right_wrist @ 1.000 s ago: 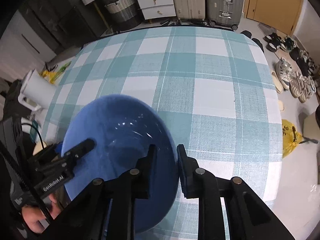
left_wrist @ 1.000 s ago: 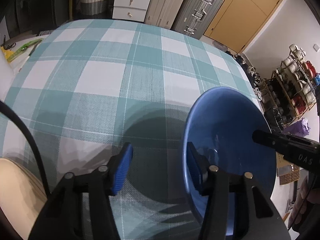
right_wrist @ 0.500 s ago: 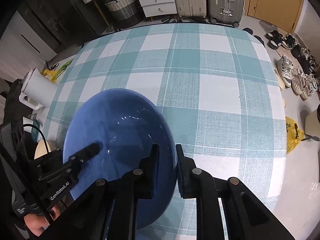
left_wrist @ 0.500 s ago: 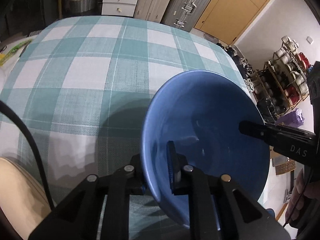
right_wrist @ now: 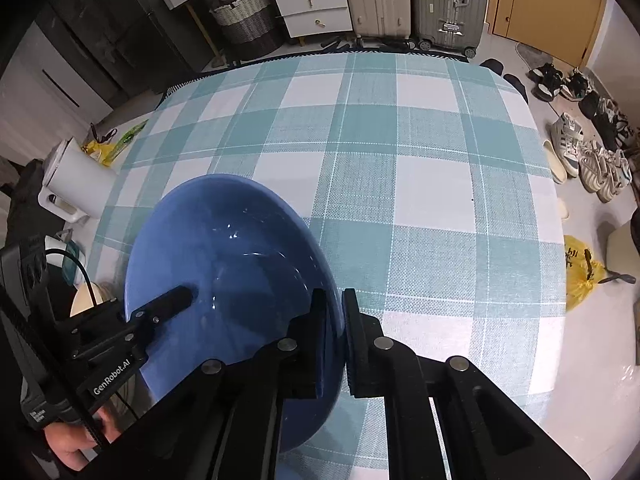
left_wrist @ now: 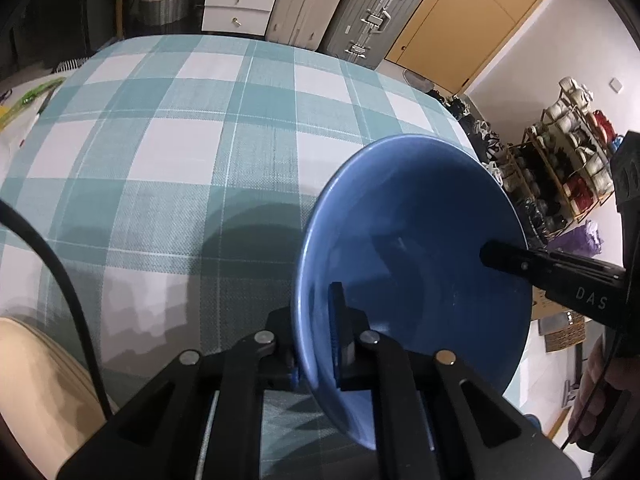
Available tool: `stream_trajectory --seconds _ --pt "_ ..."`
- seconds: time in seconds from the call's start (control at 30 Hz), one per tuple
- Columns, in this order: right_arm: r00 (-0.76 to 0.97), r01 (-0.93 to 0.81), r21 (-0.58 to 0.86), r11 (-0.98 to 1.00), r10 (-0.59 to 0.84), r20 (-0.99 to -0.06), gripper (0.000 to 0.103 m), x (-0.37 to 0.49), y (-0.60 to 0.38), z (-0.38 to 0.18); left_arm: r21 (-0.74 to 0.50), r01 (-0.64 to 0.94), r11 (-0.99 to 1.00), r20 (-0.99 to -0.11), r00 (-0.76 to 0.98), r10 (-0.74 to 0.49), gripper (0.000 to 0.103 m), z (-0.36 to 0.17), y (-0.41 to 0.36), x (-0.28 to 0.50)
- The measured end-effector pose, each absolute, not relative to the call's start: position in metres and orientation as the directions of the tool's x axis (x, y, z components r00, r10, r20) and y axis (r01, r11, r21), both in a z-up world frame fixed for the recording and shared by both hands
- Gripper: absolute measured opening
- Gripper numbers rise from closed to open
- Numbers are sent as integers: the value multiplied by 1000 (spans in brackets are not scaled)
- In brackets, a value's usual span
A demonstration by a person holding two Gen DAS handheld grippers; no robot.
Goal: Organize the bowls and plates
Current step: 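Carry the blue bowl with both tools toward the stacked bowls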
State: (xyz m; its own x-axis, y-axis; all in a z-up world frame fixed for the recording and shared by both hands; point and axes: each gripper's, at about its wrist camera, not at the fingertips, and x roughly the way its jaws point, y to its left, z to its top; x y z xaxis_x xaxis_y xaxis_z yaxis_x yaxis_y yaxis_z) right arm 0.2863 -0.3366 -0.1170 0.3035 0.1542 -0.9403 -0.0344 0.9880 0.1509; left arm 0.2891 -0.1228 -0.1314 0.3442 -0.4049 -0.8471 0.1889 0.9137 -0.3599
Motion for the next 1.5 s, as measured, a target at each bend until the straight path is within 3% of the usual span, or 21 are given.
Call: stream_trajectory --seconds 0.5,1.5 --pt "310 -38 141 989 146 -940 8 292 -329 -96 -435 160 886 -815 349 -463 7 -119 -107 293" --pt "296 -23 187 982 185 -937 8 250 -327 -31 -431 168 887 -791 402 -461 7 -54 -101 257"
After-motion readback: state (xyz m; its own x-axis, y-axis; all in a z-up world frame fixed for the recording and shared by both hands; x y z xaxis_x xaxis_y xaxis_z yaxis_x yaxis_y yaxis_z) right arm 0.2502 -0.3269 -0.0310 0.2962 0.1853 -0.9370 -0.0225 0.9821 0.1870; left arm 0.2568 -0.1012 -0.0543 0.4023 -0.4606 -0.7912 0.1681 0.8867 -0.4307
